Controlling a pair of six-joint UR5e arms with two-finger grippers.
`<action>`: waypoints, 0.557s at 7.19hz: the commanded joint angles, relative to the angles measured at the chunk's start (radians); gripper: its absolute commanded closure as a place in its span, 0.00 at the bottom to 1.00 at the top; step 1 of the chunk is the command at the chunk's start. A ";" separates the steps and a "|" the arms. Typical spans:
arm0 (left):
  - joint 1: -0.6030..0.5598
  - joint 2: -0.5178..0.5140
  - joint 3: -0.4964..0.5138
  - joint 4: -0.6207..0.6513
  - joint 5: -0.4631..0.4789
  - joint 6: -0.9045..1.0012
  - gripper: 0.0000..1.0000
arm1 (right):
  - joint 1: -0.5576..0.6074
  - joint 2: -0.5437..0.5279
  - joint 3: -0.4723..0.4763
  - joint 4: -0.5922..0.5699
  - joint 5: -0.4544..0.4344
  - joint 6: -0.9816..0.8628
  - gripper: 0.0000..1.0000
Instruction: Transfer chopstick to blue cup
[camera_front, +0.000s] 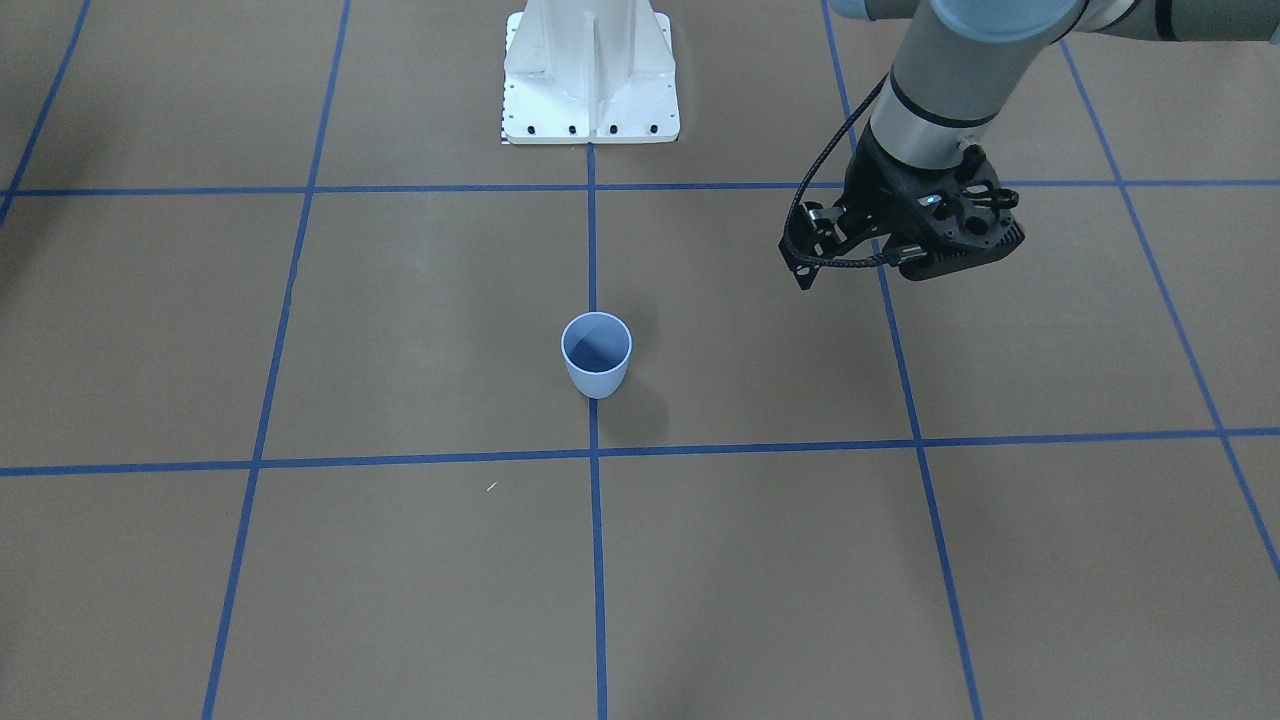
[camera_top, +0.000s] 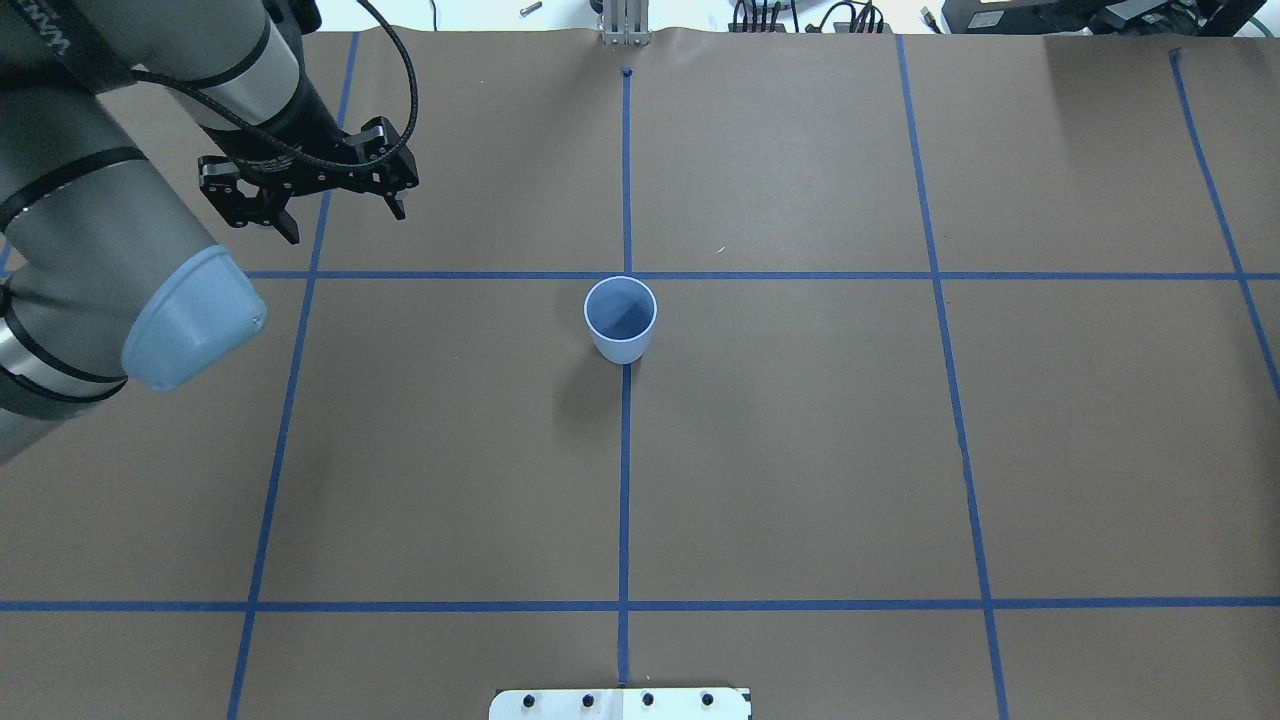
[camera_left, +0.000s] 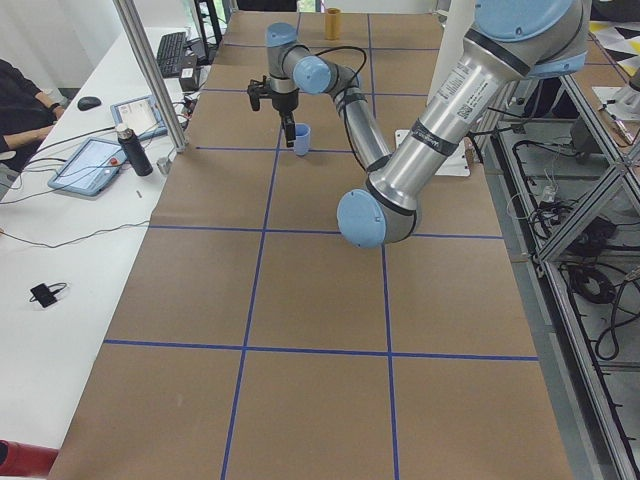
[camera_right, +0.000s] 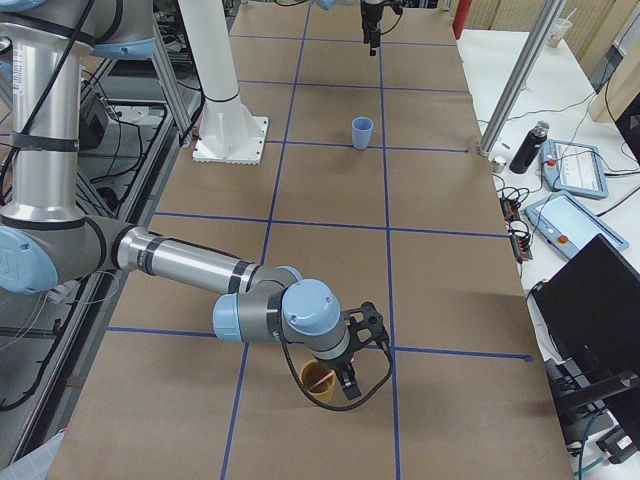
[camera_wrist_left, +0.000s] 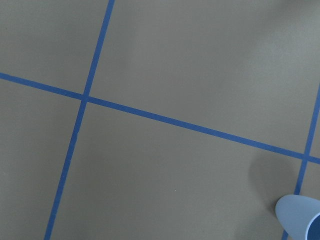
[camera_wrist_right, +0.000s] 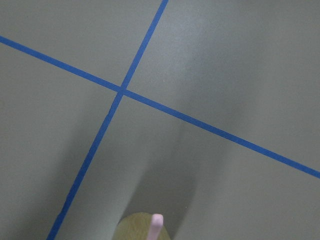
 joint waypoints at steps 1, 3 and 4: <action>-0.010 0.050 -0.040 0.000 0.001 0.038 0.01 | -0.027 0.006 -0.014 0.034 0.001 0.002 0.00; -0.010 0.052 -0.038 0.000 0.001 0.048 0.01 | -0.045 0.036 -0.032 0.034 -0.007 -0.006 0.00; -0.012 0.052 -0.034 0.000 0.003 0.048 0.01 | -0.047 0.041 -0.040 0.036 -0.007 -0.010 0.00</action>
